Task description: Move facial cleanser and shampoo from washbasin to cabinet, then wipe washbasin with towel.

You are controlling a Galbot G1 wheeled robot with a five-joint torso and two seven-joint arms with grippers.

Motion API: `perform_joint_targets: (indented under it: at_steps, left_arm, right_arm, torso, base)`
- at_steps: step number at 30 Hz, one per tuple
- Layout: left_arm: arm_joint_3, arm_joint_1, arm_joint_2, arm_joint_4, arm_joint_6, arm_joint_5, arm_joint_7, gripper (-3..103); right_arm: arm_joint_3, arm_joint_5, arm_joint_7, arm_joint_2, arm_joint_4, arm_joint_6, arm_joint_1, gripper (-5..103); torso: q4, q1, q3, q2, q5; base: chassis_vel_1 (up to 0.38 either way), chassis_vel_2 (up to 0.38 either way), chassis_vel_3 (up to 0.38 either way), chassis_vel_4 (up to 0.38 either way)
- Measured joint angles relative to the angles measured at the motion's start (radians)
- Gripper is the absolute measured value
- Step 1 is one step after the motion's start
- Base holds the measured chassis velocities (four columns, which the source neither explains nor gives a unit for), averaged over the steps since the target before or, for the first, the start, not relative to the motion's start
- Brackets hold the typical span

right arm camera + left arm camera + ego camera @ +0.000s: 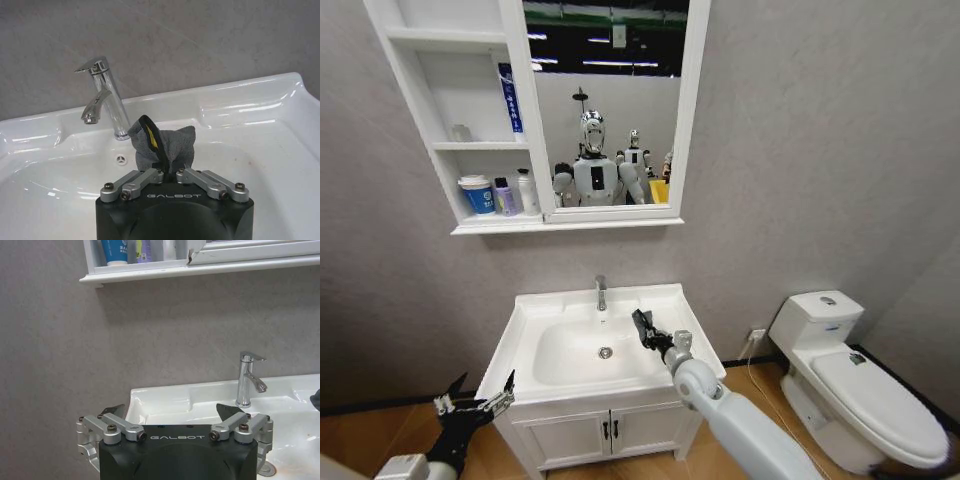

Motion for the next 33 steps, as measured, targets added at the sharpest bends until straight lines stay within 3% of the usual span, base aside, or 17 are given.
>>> perform_joint_targets:
  at_steps: [13,18,22,33]
  left_arm:
    - [0.0,0.0,0.0,0.0,0.0,0.0,0.0,100]
    - [0.0,0.0,0.0,0.0,0.0,0.0,0.0,100]
    - [0.0,0.0,0.0,0.0,0.0,0.0,0.0,100]
    - [0.0,0.0,0.0,0.0,0.0,0.0,0.0,100]
  right_arm:
    - [-0.024,0.0,0.021,0.012,-0.013,-0.005,0.002,5]
    - [-0.073,0.068,0.125,0.026,0.055,-0.036,-0.02,5]
    - [-0.083,0.077,0.151,0.031,0.057,-0.039,-0.028,5]
    - [-0.059,0.042,0.18,-0.045,0.123,-0.04,-0.146,5]
  torso:
    - [0.0,0.0,0.0,0.0,0.0004]
    - [0.0002,0.002,0.001,-0.001,0.0008]
    - [-0.0005,0.002,0.0,-0.001,-0.0005]
    - [-0.0003,-0.001,0.0,0.0,0.0001]
  base:
    - [-0.166,0.163,0.176,-0.174]
    - [-0.212,0.209,0.196,-0.179]
    - [-0.136,0.103,0.037,-0.034]
    - [0.029,-0.017,-0.025,0.012]
